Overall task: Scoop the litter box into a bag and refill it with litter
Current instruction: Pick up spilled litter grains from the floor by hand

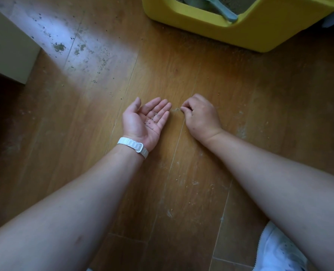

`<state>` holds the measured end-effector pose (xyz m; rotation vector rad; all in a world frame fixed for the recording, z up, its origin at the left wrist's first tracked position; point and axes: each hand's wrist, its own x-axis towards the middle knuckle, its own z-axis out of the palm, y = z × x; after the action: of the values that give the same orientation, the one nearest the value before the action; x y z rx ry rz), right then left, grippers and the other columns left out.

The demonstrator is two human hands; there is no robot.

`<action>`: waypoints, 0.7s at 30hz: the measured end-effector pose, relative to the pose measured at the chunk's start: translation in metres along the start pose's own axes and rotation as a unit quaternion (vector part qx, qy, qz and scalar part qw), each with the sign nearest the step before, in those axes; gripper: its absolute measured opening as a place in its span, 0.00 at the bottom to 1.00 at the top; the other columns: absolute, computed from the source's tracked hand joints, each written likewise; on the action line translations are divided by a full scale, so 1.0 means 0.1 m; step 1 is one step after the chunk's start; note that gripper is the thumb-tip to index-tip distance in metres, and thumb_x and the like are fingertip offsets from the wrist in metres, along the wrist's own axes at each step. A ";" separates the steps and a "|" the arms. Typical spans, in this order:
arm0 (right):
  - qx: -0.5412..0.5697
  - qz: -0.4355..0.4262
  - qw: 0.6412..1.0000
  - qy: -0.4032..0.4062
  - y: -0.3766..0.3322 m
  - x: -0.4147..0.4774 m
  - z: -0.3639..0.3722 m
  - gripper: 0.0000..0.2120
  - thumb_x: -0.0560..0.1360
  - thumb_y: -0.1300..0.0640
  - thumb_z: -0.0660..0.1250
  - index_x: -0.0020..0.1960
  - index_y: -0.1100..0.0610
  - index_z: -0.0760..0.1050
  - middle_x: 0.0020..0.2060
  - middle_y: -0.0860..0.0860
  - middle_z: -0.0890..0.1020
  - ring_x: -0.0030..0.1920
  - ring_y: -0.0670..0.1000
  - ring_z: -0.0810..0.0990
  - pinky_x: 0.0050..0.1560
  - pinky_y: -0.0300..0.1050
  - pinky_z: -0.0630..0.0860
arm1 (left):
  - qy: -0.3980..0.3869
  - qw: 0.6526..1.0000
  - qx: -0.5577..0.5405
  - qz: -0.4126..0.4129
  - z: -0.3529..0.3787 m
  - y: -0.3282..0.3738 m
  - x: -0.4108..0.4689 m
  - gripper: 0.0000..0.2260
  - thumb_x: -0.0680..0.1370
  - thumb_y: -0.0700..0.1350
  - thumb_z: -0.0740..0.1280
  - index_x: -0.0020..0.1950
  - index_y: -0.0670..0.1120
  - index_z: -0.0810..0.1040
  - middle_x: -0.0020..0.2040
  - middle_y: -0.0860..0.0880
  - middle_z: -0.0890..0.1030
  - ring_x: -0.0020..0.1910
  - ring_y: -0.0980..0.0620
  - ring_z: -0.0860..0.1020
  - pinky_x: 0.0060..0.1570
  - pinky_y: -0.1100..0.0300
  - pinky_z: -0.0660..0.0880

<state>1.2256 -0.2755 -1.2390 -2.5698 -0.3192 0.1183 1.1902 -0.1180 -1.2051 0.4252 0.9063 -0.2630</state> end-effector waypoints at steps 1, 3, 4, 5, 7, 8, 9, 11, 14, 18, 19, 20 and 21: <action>-0.008 -0.005 1.000 -0.002 0.00 0.00 0.01 0.04 0.74 0.63 0.68 0.41 0.62 0.79 0.40 0.58 0.79 0.42 0.59 0.78 0.44 0.49 0.73 | -0.001 1.000 0.000 0.000 0.00 0.00 0.00 0.23 0.81 0.53 0.56 0.56 0.34 0.78 0.53 0.36 0.83 0.53 0.40 0.82 0.60 0.51 0.76; -0.028 -0.015 0.999 -0.009 -0.01 0.00 0.01 0.03 0.74 0.63 0.67 0.42 0.62 0.78 0.41 0.59 0.78 0.42 0.61 0.78 0.43 0.51 0.74 | -0.001 1.000 0.001 -0.001 0.00 -0.01 0.00 0.23 0.81 0.53 0.56 0.56 0.34 0.78 0.53 0.36 0.83 0.53 0.40 0.82 0.60 0.51 0.76; -0.040 -0.017 0.999 -0.014 -0.01 0.00 0.01 0.03 0.74 0.63 0.67 0.42 0.62 0.77 0.42 0.59 0.78 0.43 0.62 0.77 0.43 0.52 0.73 | -0.001 1.000 0.003 -0.001 0.00 -0.02 0.00 0.23 0.81 0.53 0.56 0.56 0.34 0.78 0.53 0.36 0.83 0.53 0.40 0.82 0.60 0.51 0.76; -0.050 -0.015 0.998 -0.022 -0.02 0.01 0.01 0.03 0.75 0.63 0.66 0.43 0.62 0.77 0.43 0.59 0.78 0.44 0.62 0.77 0.44 0.52 0.73 | -0.001 1.000 0.004 -0.001 0.01 -0.02 -0.01 0.23 0.81 0.53 0.56 0.56 0.34 0.78 0.53 0.36 0.83 0.53 0.40 0.82 0.60 0.51 0.76; -0.069 -0.004 0.997 -0.044 -0.05 0.03 0.00 0.04 0.77 0.62 0.64 0.46 0.61 0.76 0.46 0.59 0.77 0.47 0.62 0.76 0.46 0.51 0.71 | -0.003 1.000 0.005 -0.001 0.01 -0.02 -0.02 0.23 0.81 0.54 0.56 0.56 0.34 0.78 0.53 0.36 0.83 0.54 0.40 0.82 0.60 0.51 0.76; -0.076 0.003 0.996 -0.054 -0.07 0.03 -0.02 0.04 0.78 0.61 0.63 0.48 0.61 0.76 0.48 0.59 0.77 0.49 0.61 0.76 0.48 0.51 0.70 | -0.005 1.000 0.005 0.000 0.01 -0.02 -0.03 0.24 0.81 0.54 0.56 0.57 0.34 0.78 0.53 0.36 0.83 0.54 0.40 0.82 0.60 0.51 0.76; -0.075 0.008 0.995 -0.063 -0.09 0.03 -0.04 0.05 0.78 0.60 0.63 0.49 0.60 0.76 0.49 0.58 0.77 0.50 0.60 0.76 0.49 0.50 0.70 | -0.005 1.000 0.006 0.001 0.01 -0.02 -0.04 0.24 0.81 0.54 0.56 0.57 0.34 0.78 0.53 0.36 0.83 0.54 0.40 0.82 0.60 0.51 0.76; -0.034 0.005 0.997 -0.064 -0.14 -0.01 -0.09 0.05 0.78 0.60 0.63 0.48 0.60 0.77 0.48 0.58 0.77 0.50 0.59 0.76 0.49 0.48 0.69 | -0.005 1.000 0.008 0.004 0.00 -0.02 -0.05 0.25 0.81 0.55 0.55 0.58 0.34 0.77 0.54 0.36 0.82 0.54 0.40 0.82 0.60 0.51 0.76; 0.055 -0.024 0.998 -0.030 -0.33 -0.17 -0.18 0.04 0.75 0.61 0.65 0.44 0.61 0.77 0.43 0.57 0.78 0.44 0.58 0.77 0.45 0.48 0.70 | -0.008 1.000 0.006 0.011 -0.01 0.01 -0.07 0.25 0.82 0.55 0.55 0.60 0.33 0.76 0.54 0.35 0.82 0.53 0.40 0.82 0.59 0.51 0.77; 0.129 -0.072 0.988 -0.047 -0.68 -0.39 -0.15 0.05 0.73 0.60 0.65 0.43 0.61 0.78 0.43 0.57 0.79 0.46 0.59 0.78 0.47 0.51 0.74 | -0.011 1.000 0.004 0.001 0.03 -0.02 -0.13 0.27 0.82 0.55 0.55 0.61 0.32 0.75 0.54 0.33 0.81 0.52 0.40 0.82 0.54 0.49 0.79; 0.135 -0.080 0.986 -0.052 -0.74 -0.41 -0.13 0.05 0.73 0.60 0.66 0.44 0.61 0.78 0.44 0.57 0.79 0.46 0.59 0.77 0.48 0.52 0.75 | -0.013 1.000 0.010 -0.005 0.04 -0.04 -0.15 0.27 0.81 0.56 0.55 0.62 0.32 0.75 0.55 0.34 0.81 0.53 0.40 0.82 0.56 0.48 0.77; 0.136 -0.085 0.985 -0.057 -0.77 -0.42 -0.12 0.05 0.73 0.59 0.66 0.44 0.61 0.79 0.44 0.57 0.79 0.47 0.58 0.77 0.49 0.53 0.75 | -0.016 1.000 0.016 -0.009 0.04 -0.05 -0.18 0.28 0.81 0.57 0.55 0.61 0.33 0.76 0.55 0.34 0.82 0.54 0.40 0.82 0.58 0.47 0.76; 0.136 -0.087 0.985 -0.058 -0.78 -0.43 -0.12 0.06 0.73 0.59 0.67 0.45 0.61 0.79 0.44 0.57 0.79 0.47 0.57 0.77 0.49 0.52 0.75 | -0.016 1.000 0.017 -0.011 0.04 -0.06 -0.19 0.28 0.81 0.57 0.54 0.60 0.33 0.77 0.55 0.35 0.82 0.54 0.40 0.82 0.58 0.46 0.76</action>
<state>1.1705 -0.2280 -1.1873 -2.2582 -0.5319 0.2300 1.1796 -0.1242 -1.1887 0.4405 0.8759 -0.3048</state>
